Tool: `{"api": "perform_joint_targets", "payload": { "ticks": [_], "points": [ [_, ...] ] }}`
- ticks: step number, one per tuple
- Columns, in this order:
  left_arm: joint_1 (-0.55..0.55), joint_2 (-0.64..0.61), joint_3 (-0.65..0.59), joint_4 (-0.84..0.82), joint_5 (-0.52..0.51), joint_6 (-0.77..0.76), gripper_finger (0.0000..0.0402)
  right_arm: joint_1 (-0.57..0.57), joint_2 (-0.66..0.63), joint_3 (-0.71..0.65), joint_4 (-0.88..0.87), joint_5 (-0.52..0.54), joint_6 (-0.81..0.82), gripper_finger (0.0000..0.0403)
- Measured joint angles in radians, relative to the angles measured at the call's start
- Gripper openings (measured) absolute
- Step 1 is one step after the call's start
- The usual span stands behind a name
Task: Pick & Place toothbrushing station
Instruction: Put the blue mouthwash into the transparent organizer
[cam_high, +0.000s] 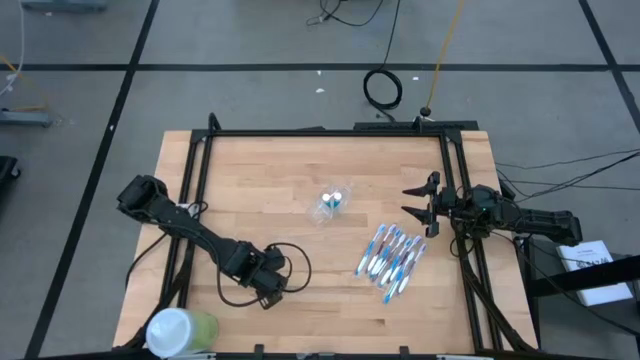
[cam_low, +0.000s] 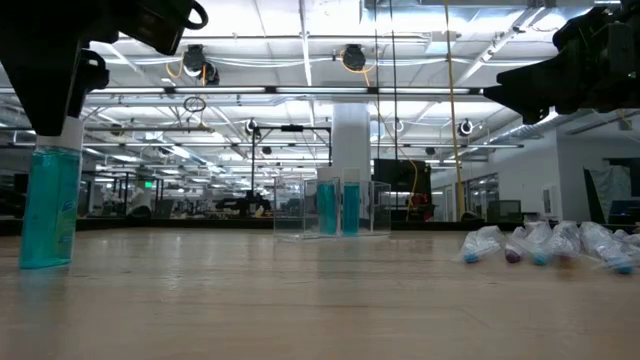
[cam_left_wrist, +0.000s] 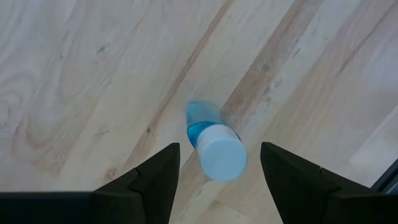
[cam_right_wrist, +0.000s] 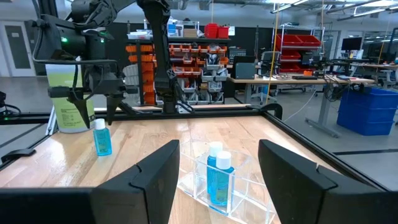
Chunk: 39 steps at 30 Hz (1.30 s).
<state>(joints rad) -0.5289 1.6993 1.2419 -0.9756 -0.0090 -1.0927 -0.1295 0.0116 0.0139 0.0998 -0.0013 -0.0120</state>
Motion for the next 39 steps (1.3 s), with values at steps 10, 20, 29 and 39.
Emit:
{"api": "perform_joint_targets", "payload": {
  "ticks": [10,20,29,39],
  "points": [
    [-0.010,0.000,0.000,-0.001,-0.038,0.152,0.0232,0.000,0.000,0.000,0.000,0.000,0.000,0.0212],
    [-0.019,0.000,0.001,-0.013,-0.041,0.201,0.0232,0.000,0.000,0.000,0.000,0.000,0.000,0.0212],
    [-0.019,0.000,0.001,-0.016,-0.053,0.299,0.0232,0.000,0.000,0.000,0.000,0.000,0.000,0.0212],
    [-0.019,0.000,0.001,-0.016,-0.071,0.340,0.0232,0.000,0.000,0.000,0.000,0.000,0.000,0.0212]
  ]
}}
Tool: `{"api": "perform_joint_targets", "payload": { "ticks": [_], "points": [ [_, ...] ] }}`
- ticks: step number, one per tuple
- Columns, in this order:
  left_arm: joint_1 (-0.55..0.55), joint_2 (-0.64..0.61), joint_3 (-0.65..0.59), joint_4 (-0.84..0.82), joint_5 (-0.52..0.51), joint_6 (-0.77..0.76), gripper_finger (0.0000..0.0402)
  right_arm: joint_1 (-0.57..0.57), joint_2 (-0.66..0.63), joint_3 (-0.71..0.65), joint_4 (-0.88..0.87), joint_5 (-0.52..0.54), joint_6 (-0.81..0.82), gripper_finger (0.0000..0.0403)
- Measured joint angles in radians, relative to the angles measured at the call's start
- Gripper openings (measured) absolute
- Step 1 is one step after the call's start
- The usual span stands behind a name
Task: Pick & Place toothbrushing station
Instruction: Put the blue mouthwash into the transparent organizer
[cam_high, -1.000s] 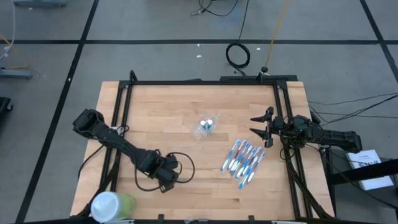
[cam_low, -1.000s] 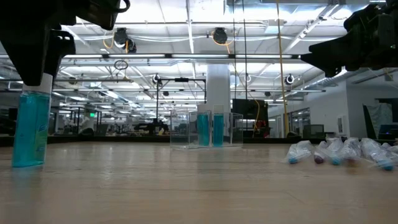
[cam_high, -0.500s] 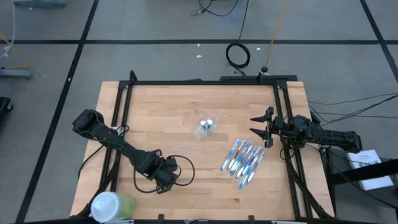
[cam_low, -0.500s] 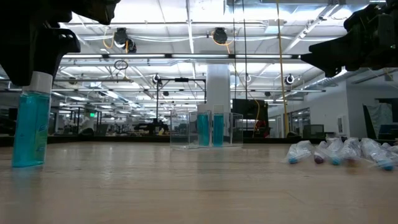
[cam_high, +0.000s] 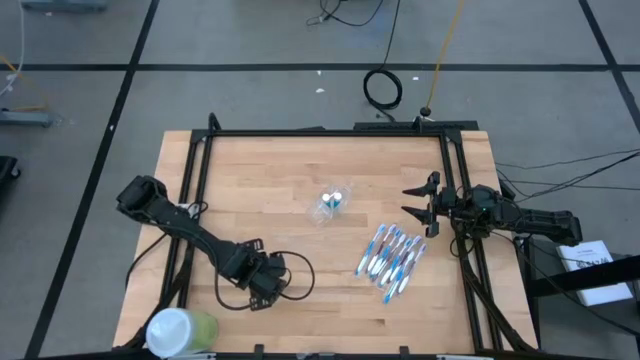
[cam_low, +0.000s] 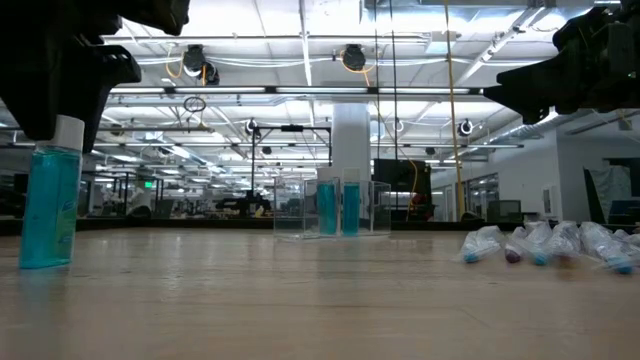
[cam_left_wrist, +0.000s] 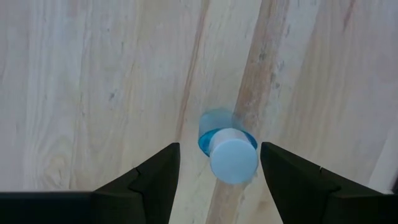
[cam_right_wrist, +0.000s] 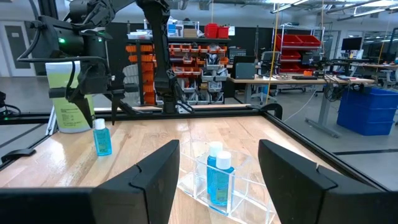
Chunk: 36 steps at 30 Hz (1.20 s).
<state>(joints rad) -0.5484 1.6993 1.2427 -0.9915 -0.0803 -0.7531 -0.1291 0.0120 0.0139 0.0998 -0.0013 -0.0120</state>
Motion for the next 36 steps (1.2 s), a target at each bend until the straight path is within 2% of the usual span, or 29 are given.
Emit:
{"api": "perform_joint_targets", "payload": {
  "ticks": [15,28,32,36],
  "points": [
    [0.000,0.000,0.000,0.000,-0.001,0.018,0.0230,0.000,0.000,0.000,0.000,0.000,0.000,0.0212],
    [0.000,0.000,0.000,0.001,-0.001,0.009,0.0120,0.000,0.000,0.000,0.000,0.000,0.000,0.0212],
    [0.000,0.000,0.001,0.001,-0.001,0.000,0.0107,0.000,0.000,0.000,0.000,0.000,0.000,0.0212],
    [0.000,0.000,0.001,0.001,0.001,-0.024,0.0113,0.000,0.000,0.000,0.000,0.000,0.000,0.0212]
  ]
}}
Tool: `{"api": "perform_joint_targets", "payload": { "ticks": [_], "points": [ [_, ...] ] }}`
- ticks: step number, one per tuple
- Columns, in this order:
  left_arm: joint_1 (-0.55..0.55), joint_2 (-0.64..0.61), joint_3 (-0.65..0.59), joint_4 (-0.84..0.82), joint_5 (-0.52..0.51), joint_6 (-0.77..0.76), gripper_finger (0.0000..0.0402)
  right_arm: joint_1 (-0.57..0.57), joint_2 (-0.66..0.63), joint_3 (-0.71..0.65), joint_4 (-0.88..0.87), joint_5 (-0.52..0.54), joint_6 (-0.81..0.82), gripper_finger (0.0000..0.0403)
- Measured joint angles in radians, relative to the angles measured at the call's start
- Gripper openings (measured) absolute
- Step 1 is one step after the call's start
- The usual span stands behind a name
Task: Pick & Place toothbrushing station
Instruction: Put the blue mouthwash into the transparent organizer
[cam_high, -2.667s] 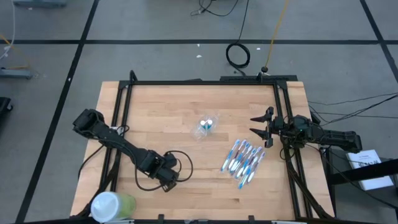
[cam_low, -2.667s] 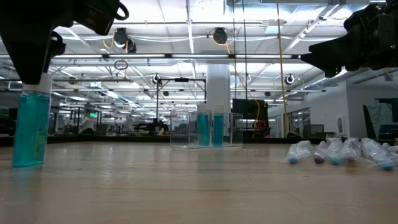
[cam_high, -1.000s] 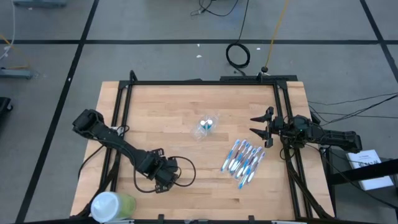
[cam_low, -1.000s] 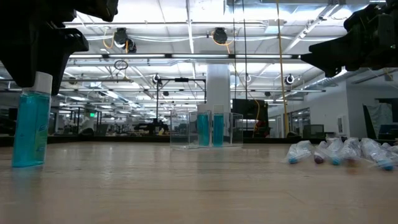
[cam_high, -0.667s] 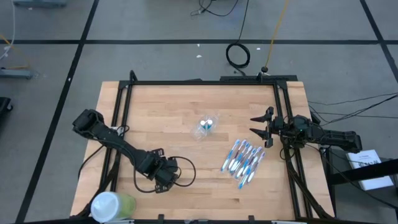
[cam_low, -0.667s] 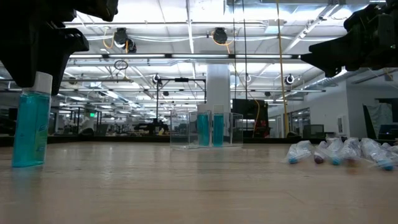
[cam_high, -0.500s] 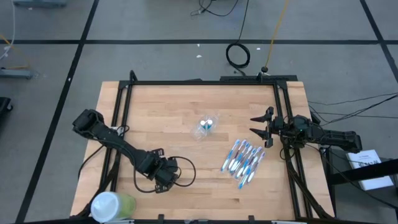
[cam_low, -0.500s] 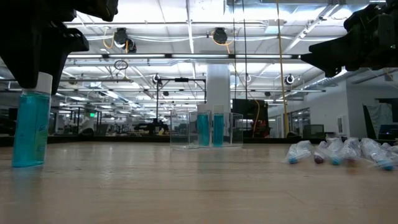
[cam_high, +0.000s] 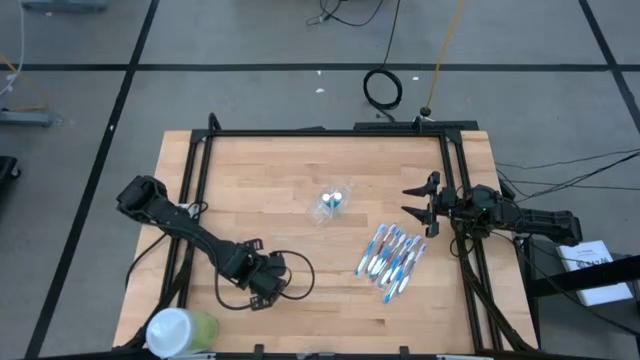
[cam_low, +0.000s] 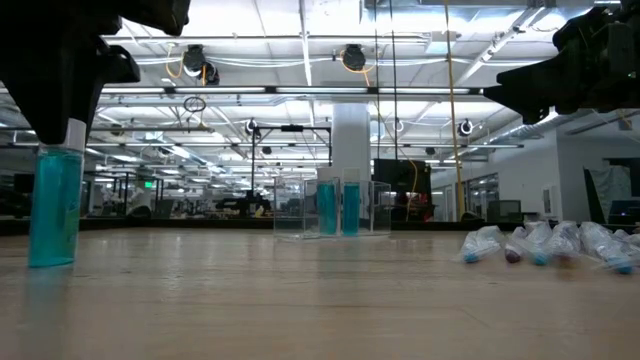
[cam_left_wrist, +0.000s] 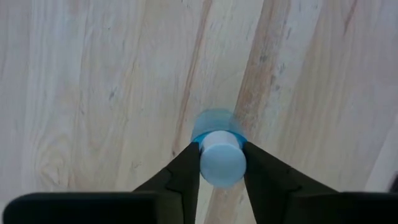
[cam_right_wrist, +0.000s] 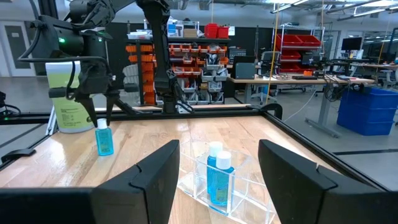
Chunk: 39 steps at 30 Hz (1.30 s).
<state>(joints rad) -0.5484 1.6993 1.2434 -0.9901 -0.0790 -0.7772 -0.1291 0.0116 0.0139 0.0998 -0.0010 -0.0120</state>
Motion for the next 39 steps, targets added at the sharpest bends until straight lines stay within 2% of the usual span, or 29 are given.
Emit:
{"api": "perform_joint_targets", "payload": {
  "ticks": [5,13,20,26,33,39],
  "points": [
    [0.000,0.000,0.000,0.000,0.018,-0.030,0.0131,0.000,0.000,0.000,0.000,0.000,0.000,0.0212],
    [0.000,0.000,0.000,0.000,-0.008,-0.031,0.0100,0.000,0.000,0.000,0.000,0.000,0.000,0.0212],
    [0.000,0.000,0.000,0.000,-0.027,-0.030,0.0119,0.000,0.000,0.000,0.000,0.000,0.000,0.0212],
    [0.015,0.000,0.000,0.000,-0.026,-0.044,0.0100,0.000,0.000,0.000,0.000,0.000,0.000,0.0212],
    [0.049,0.000,0.000,0.001,-0.026,-0.021,0.0115,0.000,0.000,0.000,0.000,0.000,0.000,0.0212],
    [0.080,0.000,0.000,0.005,-0.025,0.021,0.0102,0.000,0.000,0.000,0.000,0.000,0.000,0.0212]
  ]
}}
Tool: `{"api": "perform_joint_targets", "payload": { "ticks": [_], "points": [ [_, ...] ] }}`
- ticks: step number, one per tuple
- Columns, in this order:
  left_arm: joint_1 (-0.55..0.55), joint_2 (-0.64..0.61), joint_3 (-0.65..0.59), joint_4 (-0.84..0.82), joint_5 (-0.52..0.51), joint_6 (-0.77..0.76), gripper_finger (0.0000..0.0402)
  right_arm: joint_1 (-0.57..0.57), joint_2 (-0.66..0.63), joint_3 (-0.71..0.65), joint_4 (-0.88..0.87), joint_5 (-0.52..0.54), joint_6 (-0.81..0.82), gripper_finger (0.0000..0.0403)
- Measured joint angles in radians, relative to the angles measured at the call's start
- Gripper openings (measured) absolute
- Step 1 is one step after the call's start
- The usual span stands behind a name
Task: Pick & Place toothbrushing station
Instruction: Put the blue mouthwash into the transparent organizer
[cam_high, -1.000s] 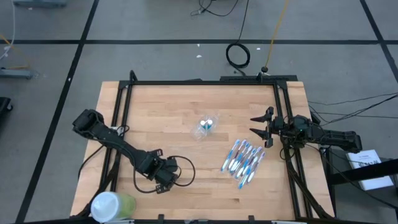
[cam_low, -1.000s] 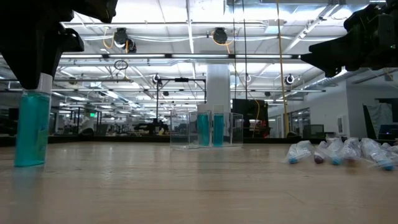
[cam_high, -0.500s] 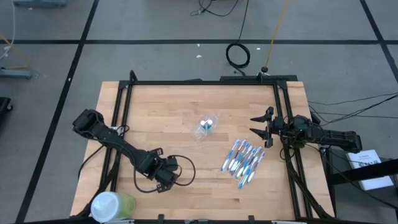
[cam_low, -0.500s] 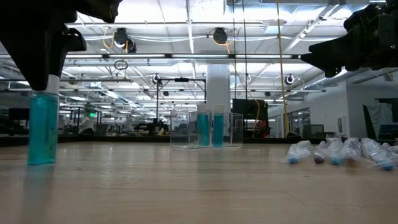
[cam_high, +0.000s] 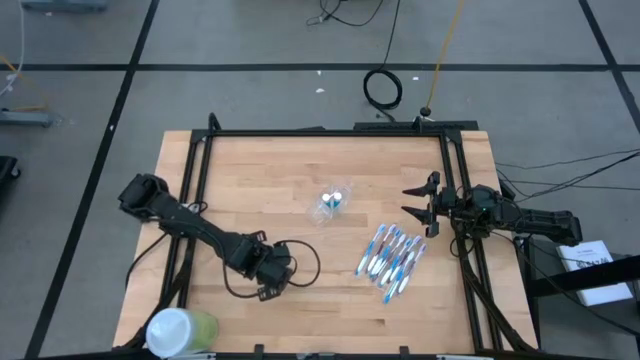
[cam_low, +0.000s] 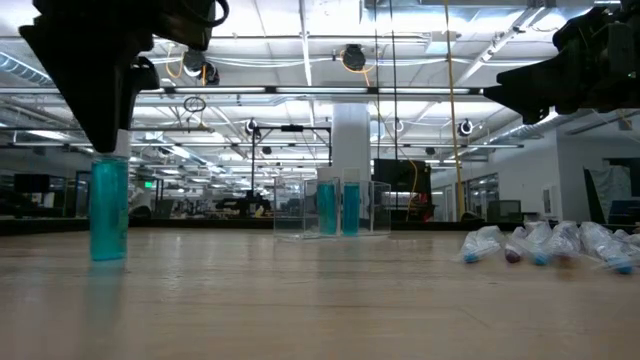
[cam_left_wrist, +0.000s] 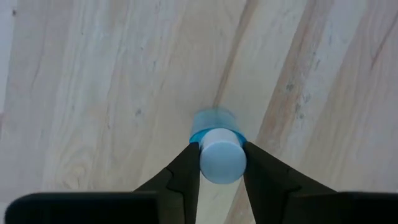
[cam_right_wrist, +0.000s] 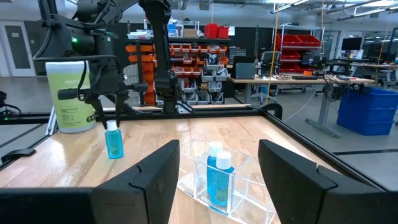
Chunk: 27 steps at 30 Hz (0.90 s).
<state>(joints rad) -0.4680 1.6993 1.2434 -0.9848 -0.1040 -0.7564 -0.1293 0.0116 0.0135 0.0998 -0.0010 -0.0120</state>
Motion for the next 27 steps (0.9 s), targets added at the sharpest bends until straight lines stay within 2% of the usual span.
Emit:
{"api": "perform_joint_targets", "payload": {
  "ticks": [7,14,23,27],
  "points": [
    [0.030,0.000,0.015,0.016,0.002,0.043,0.0112,0.000,0.000,0.000,0.000,0.000,0.000,0.0212],
    [0.054,0.000,0.114,0.018,-0.006,0.120,0.0113,0.000,0.000,0.000,0.000,0.000,0.000,0.0212],
    [0.063,0.000,0.249,0.020,-0.090,0.253,0.0114,0.000,0.000,0.000,0.000,0.000,0.000,0.0212],
    [0.063,0.000,0.293,0.022,-0.168,0.316,0.0114,0.000,0.000,0.000,0.000,0.000,0.000,0.0212]
  ]
}}
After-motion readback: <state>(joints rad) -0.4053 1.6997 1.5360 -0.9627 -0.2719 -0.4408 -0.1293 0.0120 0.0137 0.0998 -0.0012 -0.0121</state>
